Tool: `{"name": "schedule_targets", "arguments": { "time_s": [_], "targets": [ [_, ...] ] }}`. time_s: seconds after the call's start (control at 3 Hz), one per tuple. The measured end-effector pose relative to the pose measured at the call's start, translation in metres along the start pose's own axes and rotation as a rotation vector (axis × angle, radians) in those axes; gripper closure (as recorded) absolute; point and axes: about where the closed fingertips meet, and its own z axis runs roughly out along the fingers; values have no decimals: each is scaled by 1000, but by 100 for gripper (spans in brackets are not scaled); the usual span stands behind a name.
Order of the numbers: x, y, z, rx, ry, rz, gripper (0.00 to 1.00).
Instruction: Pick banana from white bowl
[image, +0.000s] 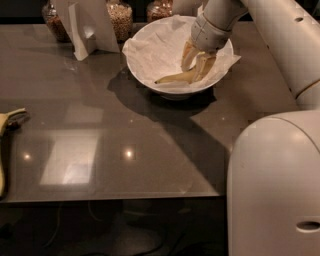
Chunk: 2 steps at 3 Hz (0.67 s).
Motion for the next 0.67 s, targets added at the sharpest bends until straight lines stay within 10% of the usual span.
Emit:
{"name": "schedule_targets", "arguments": {
  "time_s": [0.67],
  "targets": [
    [-20,-29,-58,130,24,-60,100]
  ]
}}
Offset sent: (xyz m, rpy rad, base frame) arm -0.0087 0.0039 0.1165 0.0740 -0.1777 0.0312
